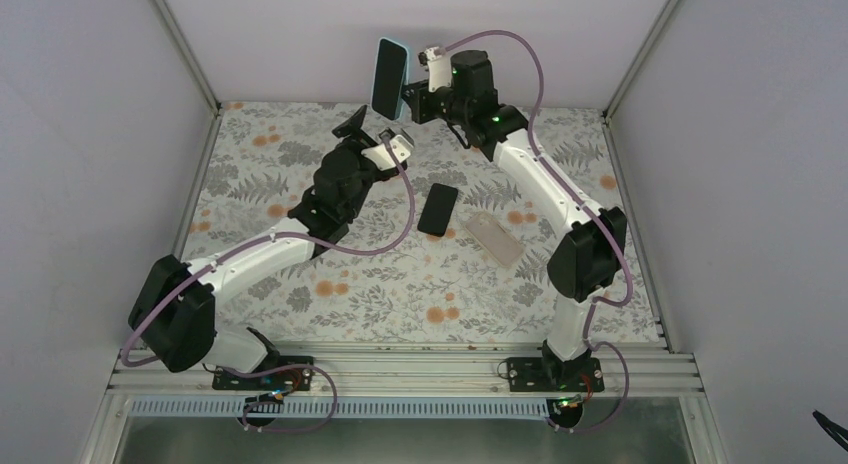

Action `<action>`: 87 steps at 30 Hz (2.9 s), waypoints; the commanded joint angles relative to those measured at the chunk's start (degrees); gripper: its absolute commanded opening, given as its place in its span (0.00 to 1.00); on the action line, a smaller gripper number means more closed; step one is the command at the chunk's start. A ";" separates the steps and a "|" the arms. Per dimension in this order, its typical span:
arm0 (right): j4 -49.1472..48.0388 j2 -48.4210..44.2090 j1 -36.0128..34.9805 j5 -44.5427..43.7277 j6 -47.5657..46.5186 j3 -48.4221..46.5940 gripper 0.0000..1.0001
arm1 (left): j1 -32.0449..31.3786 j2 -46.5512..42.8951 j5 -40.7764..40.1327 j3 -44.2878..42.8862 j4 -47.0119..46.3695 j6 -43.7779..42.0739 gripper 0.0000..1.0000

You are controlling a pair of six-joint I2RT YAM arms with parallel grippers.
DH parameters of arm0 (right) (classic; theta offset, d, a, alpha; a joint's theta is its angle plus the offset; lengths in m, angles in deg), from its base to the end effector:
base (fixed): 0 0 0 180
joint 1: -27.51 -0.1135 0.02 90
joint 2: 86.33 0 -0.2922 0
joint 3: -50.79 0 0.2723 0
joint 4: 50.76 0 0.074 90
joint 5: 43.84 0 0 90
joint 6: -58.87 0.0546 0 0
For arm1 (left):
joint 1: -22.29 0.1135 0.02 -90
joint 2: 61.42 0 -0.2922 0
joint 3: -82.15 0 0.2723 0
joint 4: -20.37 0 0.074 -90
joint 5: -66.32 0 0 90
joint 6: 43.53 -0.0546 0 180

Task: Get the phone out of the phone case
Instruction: Remove the phone case from the phone.

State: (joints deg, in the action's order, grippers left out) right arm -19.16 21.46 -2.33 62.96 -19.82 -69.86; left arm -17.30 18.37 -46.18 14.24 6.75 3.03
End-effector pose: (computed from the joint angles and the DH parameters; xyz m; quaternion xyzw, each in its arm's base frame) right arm 0.4209 0.2597 0.4118 -0.2134 0.7799 0.3137 0.4978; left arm 0.2900 -0.2127 0.3488 0.3478 0.6042 0.1594 0.6990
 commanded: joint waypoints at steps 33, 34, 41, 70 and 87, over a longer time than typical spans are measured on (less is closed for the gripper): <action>-4.55 -1.38 0.40 1.31 1.53 -1.95 0.03 | 2.24 4.42 -1.37 -1.79 -9.77 -1.87 1.00; -4.55 -1.31 0.38 1.41 1.59 -2.02 0.03 | 2.24 4.49 -1.17 -1.97 -9.51 -1.66 1.00; -4.46 -0.87 0.38 1.72 1.78 -2.62 0.03 | 2.24 5.25 -0.26 -3.66 -7.75 -0.93 1.00; -4.46 -1.79 0.38 2.53 1.57 -1.79 0.03 | 2.94 8.46 -3.35 -5.63 -11.67 -1.67 1.00; -4.97 -2.75 0.40 3.99 1.92 -0.34 0.03 | 3.65 11.45 -13.61 -6.03 -23.60 -3.42 0.99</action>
State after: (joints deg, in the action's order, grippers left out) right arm -21.30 21.46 -1.98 64.45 -18.90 -69.90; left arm -14.83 30.87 -53.48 7.33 -7.61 0.54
